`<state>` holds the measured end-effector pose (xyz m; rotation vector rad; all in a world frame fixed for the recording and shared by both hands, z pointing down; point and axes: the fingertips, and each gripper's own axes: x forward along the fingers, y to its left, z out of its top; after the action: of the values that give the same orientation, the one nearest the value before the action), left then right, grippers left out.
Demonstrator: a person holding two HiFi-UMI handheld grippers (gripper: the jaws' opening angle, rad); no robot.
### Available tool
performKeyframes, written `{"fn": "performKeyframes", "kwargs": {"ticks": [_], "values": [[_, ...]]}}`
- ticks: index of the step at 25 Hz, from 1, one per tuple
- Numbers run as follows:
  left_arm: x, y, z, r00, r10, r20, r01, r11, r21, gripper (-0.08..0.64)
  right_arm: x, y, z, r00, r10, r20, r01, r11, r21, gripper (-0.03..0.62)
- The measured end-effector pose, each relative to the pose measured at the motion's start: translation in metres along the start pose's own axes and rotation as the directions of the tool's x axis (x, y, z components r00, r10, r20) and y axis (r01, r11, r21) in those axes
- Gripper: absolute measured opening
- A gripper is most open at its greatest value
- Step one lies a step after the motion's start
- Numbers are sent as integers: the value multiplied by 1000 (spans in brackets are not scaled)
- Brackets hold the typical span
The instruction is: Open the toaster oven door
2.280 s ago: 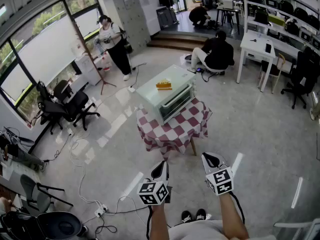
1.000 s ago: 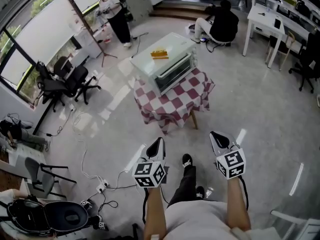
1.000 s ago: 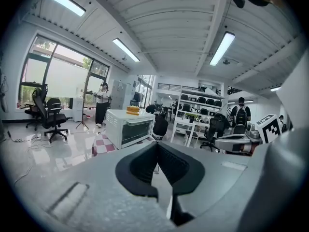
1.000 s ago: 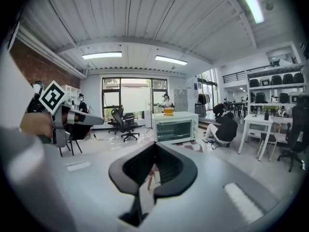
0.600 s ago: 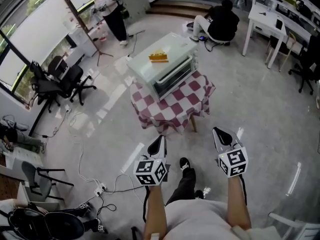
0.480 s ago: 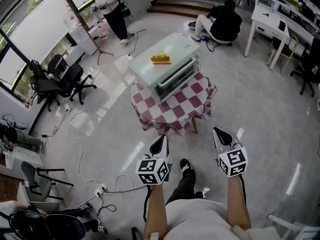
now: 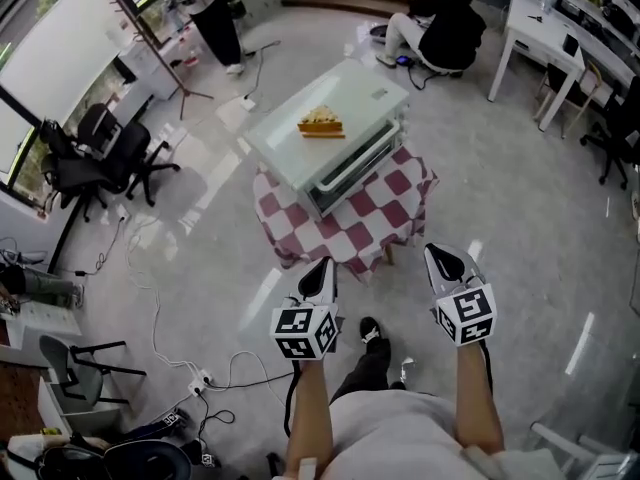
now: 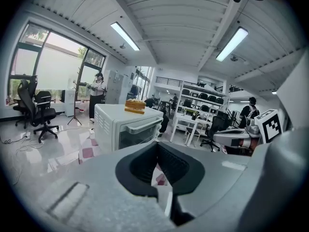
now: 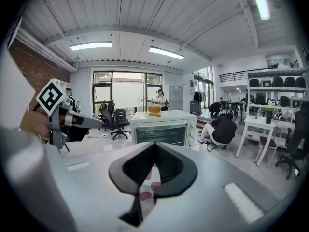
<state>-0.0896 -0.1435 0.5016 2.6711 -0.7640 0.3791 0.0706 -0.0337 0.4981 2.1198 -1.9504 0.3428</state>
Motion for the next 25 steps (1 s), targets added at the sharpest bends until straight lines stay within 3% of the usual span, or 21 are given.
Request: {"fn": "performKeyframes", "kwargs": {"ticks": [9,14,19,25], "values": [[28,79,13,997,75,-4,-76,997,-21,3,75,1,2,997,49,-62,-51,998,-33,3],[33,110,11,995,97,-5,-97,991,-90,3,110,9,-1,988,94,-125,-106,991,-88,3],[46,114,-3,996,85,-40,-90,989,-117,3,137,11,-9,975,136,-177,-163,976,-145,3],[56,110,3,996,85,-17,-86,986,-145,3,166,2,1,961,184,-206,-232,941,-245,3]]}}
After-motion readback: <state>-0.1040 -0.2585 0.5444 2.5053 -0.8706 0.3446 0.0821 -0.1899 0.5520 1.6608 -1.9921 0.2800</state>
